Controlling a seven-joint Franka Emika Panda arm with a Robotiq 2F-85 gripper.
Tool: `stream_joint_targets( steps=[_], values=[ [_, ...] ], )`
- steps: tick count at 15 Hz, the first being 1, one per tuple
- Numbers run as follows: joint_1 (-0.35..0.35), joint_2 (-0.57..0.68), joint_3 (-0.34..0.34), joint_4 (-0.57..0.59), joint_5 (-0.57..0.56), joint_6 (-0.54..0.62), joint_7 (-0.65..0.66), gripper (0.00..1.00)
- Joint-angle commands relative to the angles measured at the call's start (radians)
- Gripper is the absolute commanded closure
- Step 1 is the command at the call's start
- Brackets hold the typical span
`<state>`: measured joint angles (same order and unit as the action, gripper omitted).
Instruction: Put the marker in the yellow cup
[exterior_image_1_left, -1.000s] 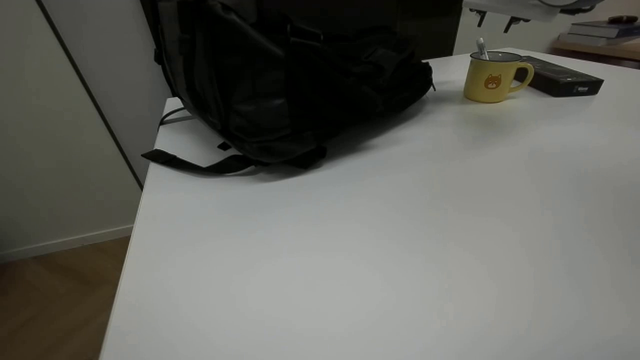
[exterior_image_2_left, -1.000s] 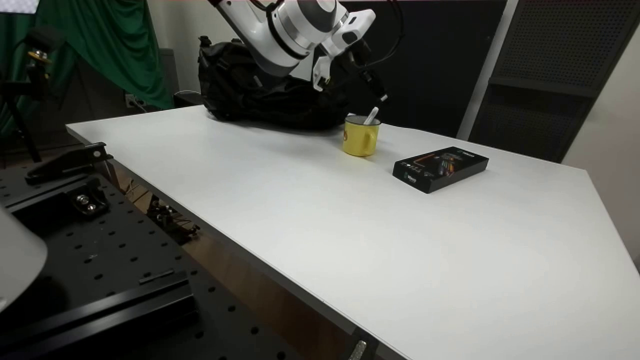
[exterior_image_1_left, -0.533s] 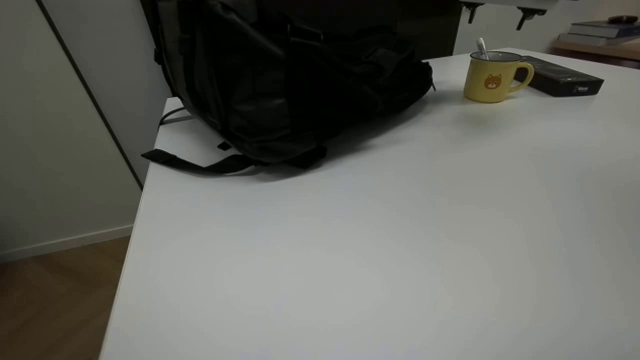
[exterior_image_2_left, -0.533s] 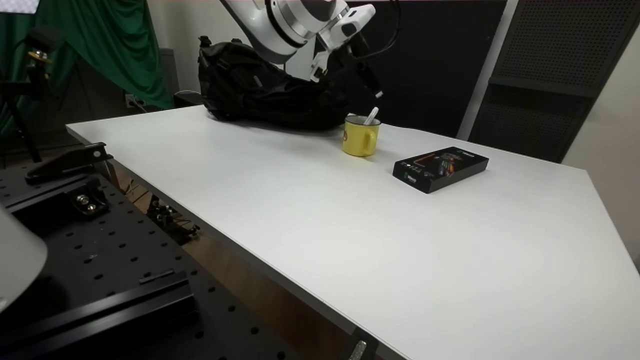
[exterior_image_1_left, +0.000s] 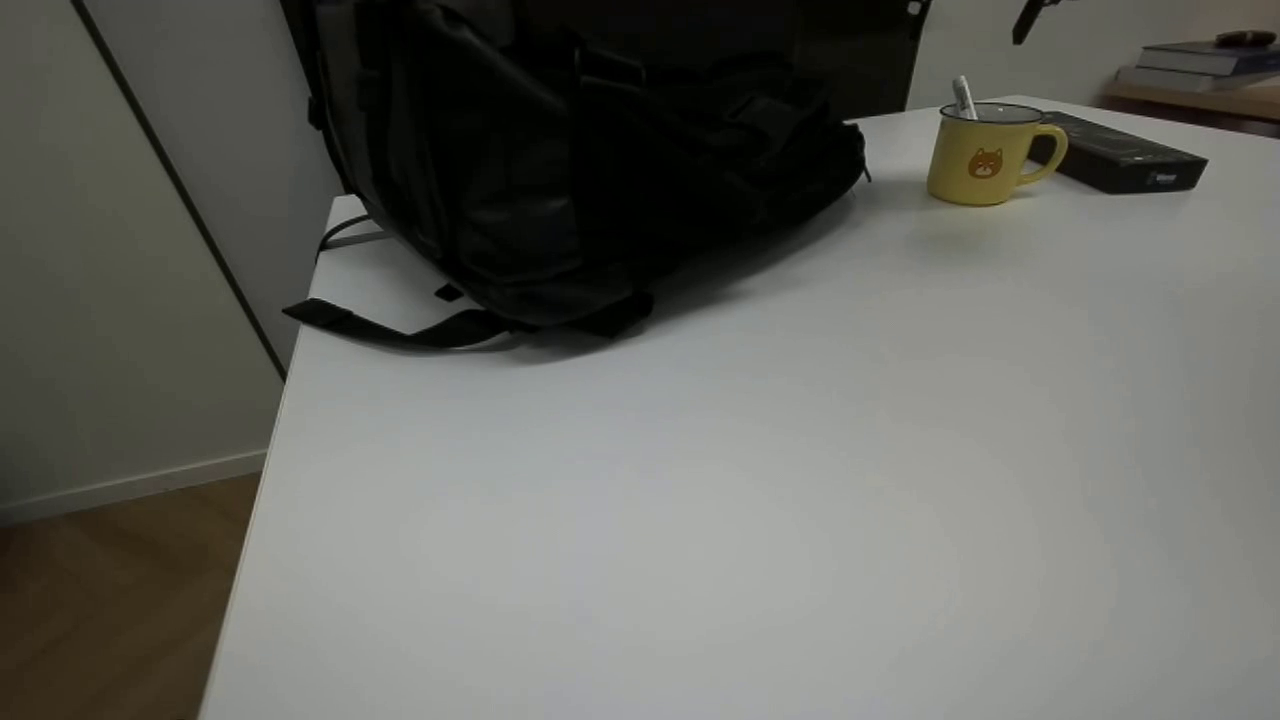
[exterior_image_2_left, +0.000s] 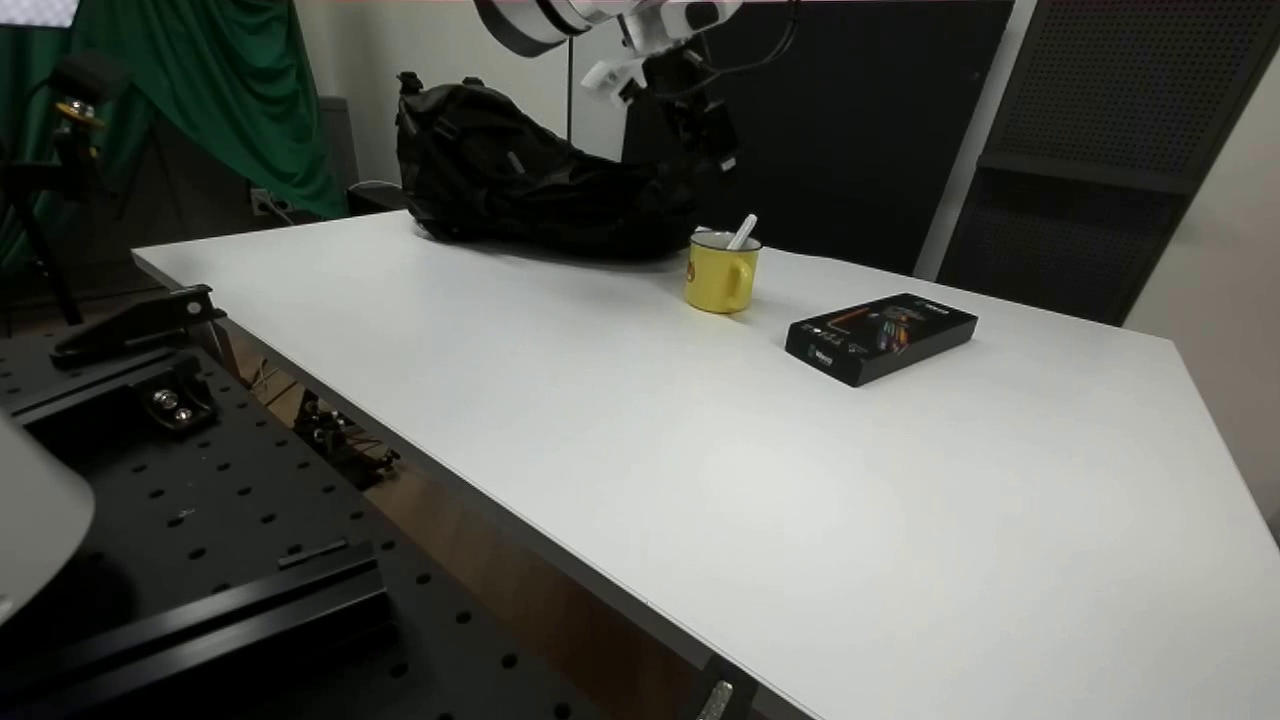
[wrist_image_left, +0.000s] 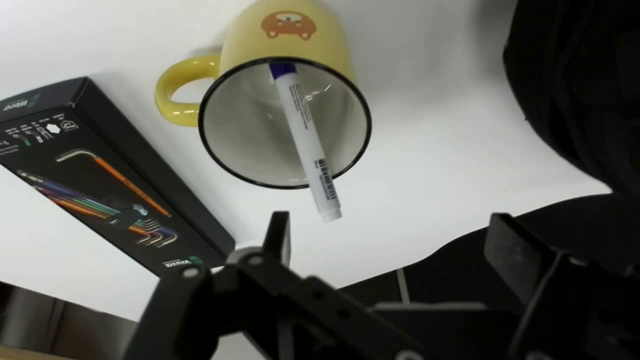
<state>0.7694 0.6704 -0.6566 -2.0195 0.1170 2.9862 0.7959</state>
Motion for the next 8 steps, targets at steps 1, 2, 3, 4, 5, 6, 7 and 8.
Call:
stream_joint_targets(
  steps=[1,2,3,4,5,6,7,8],
  values=[
    [-0.165,-0.202,0.192,-0.109,-0.041,-0.026,-0.189,0.00],
    [-0.223,-0.235,0.255,-0.125,-0.042,-0.045,-0.242,0.00],
    [-0.291,-0.269,0.330,-0.141,-0.036,-0.062,-0.298,0.00],
    [-0.359,-0.296,0.404,-0.153,-0.022,-0.089,-0.356,0.00],
    [-0.428,-0.318,0.478,-0.161,-0.002,-0.122,-0.417,0.00],
    [-0.499,-0.335,0.551,-0.165,0.023,-0.165,-0.480,0.00],
    [-0.557,-0.346,0.608,-0.163,0.049,-0.221,-0.539,0.00],
    [-0.604,-0.354,0.652,-0.159,0.073,-0.285,-0.593,0.00]
  ],
)
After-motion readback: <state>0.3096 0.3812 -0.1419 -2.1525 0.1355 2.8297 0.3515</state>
